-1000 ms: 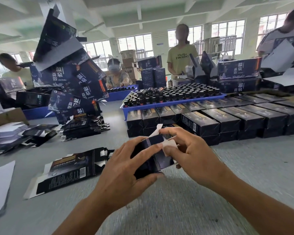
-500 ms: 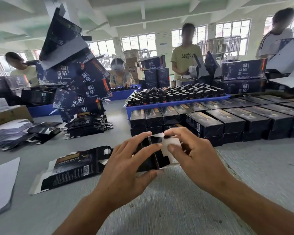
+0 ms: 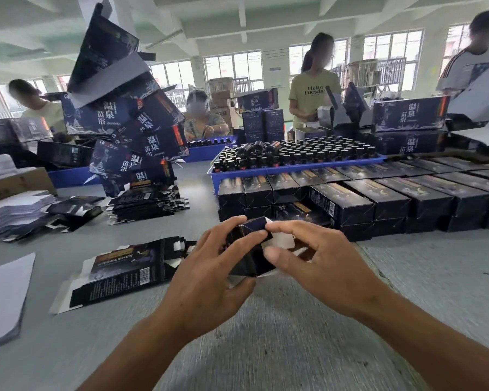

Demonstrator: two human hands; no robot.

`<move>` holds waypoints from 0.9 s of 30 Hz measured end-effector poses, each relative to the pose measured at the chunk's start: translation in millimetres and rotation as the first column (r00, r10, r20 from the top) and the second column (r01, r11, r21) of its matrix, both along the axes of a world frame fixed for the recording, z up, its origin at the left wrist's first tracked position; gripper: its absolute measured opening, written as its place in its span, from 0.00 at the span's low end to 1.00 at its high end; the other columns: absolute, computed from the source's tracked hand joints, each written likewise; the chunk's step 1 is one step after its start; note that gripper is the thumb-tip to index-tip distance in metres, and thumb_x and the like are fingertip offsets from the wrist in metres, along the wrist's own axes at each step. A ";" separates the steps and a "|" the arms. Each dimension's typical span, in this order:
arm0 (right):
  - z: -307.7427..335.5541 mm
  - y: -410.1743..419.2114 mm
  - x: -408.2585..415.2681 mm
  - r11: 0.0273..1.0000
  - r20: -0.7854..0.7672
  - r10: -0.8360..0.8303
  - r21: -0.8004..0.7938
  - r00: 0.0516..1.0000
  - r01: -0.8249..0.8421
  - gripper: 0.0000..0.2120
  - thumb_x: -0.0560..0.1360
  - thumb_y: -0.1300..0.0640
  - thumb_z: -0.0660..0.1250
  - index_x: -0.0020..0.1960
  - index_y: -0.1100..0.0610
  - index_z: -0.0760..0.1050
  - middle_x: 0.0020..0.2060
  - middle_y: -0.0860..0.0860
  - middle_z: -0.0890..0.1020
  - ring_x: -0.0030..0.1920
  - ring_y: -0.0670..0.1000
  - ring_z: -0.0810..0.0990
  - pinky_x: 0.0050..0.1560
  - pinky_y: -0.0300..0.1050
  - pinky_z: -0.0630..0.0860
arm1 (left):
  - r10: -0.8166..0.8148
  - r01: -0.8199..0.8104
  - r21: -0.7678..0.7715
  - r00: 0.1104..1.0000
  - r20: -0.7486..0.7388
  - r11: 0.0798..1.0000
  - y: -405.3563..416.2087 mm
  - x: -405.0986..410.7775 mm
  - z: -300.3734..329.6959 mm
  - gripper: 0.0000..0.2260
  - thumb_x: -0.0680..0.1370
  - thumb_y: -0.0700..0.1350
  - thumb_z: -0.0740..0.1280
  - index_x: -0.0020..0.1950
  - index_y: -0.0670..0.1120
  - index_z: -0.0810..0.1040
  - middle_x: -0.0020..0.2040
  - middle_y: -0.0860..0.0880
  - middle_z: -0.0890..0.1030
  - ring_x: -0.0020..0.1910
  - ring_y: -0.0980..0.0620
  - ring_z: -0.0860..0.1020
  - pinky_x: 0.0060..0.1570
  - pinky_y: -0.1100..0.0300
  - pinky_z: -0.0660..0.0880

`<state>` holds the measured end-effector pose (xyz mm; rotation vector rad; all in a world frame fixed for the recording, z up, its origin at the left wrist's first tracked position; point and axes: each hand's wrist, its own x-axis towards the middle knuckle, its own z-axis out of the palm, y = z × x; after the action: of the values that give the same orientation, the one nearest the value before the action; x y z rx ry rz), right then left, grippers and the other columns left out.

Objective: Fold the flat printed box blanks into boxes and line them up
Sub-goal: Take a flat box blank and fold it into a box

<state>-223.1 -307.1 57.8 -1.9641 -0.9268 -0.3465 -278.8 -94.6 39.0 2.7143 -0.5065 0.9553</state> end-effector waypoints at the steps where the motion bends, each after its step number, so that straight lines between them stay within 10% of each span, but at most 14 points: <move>1: 0.7 -1.2 0.1 0.999 -0.014 0.028 -0.029 1.000 -0.028 0.28 0.73 0.36 0.69 0.71 0.41 0.72 0.62 0.31 0.76 0.61 0.31 0.74 0.52 0.26 0.72 | 0.001 -0.001 -0.018 1.000 0.006 1.000 1.2 0.5 -0.1 0.30 0.74 0.52 0.72 0.75 0.58 0.67 0.76 0.50 0.65 0.70 0.46 0.70 0.59 0.53 0.74; 4: 2.2 -2.2 -1.3 0.989 -0.030 0.085 -0.116 0.996 -0.088 0.37 0.67 0.38 0.71 0.75 0.38 0.65 0.65 0.30 0.73 0.63 0.30 0.71 0.52 0.24 0.71 | 0.014 -0.013 -0.061 1.000 0.015 0.998 4.6 1.1 0.2 0.32 0.72 0.49 0.76 0.74 0.56 0.68 0.76 0.49 0.65 0.71 0.46 0.70 0.62 0.52 0.73; 8: -0.7 1.5 -2.2 0.999 0.007 0.037 0.016 0.999 -0.037 0.25 0.75 0.58 0.73 0.68 0.42 0.74 0.50 0.31 0.80 0.52 0.34 0.80 0.48 0.23 0.72 | 0.011 -0.009 -0.054 0.999 0.031 0.998 0.8 -1.3 1.8 0.29 0.73 0.53 0.71 0.74 0.57 0.68 0.75 0.49 0.66 0.70 0.47 0.71 0.61 0.53 0.72; 27: -10.7 8.4 -6.4 0.990 0.112 -0.088 0.121 0.990 0.074 0.18 0.74 0.58 0.75 0.55 0.42 0.72 0.46 0.33 0.82 0.51 0.35 0.80 0.46 0.27 0.74 | 0.051 -0.056 0.064 0.996 0.074 0.996 -6.6 -3.6 3.4 0.22 0.76 0.57 0.65 0.70 0.60 0.71 0.76 0.45 0.66 0.67 0.42 0.75 0.53 0.47 0.81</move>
<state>-229.5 -298.7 47.0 -1.8934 -0.8816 -0.5552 -282.5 -101.3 42.5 2.7733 -0.4889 1.0730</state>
